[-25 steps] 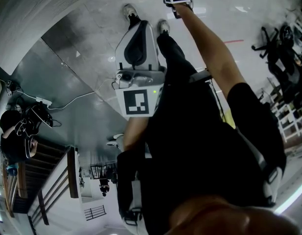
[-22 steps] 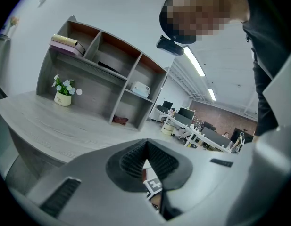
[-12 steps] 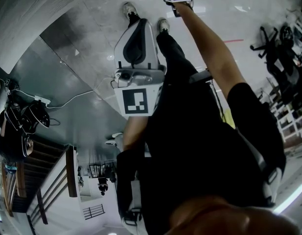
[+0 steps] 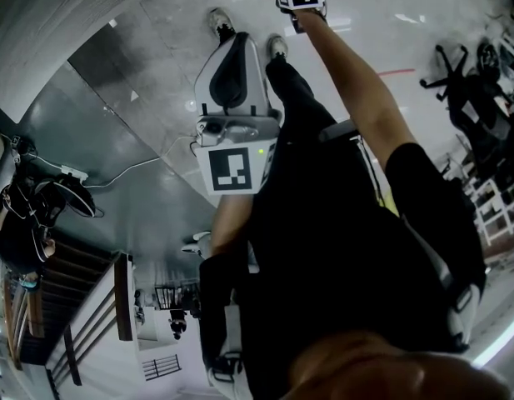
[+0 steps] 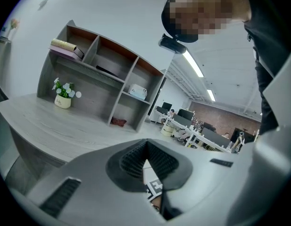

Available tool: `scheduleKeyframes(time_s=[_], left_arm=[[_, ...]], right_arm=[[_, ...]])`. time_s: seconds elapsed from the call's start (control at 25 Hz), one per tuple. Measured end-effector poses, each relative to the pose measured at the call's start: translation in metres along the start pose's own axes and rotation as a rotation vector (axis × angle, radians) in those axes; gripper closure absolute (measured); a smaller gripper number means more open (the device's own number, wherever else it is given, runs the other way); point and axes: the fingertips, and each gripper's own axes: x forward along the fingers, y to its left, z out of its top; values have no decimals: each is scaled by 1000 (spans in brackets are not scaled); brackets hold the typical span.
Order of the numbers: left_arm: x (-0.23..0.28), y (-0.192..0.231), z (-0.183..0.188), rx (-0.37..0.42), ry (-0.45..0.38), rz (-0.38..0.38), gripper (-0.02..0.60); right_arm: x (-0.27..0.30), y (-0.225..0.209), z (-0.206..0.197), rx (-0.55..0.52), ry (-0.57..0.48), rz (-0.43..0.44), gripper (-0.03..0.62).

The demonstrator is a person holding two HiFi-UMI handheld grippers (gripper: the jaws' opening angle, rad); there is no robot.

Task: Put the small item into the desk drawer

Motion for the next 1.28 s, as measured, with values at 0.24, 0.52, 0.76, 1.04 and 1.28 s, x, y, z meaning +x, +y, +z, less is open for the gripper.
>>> scheduleKeyframes(time_s=[0.24, 0.52, 0.76, 1.04, 1.28], left_arm=[[-14, -18, 7, 21, -23, -8, 583], [-26, -52, 15, 58, -50, -11, 583], [-50, -90, 20, 132, -69, -32, 583], [-86, -137, 21, 174, -94, -26, 583], [-126, -174, 25, 206, -141, 12, 583]], right_arm=[[-31, 1, 3, 19, -60, 8, 419], [-79, -2, 11, 39, -151, 63, 433], [-135, -3, 9, 43, -235, 105, 530], [-204, -10, -7, 11, -338, 140, 591], [-275, -5, -16, -27, -455, 179, 592]])
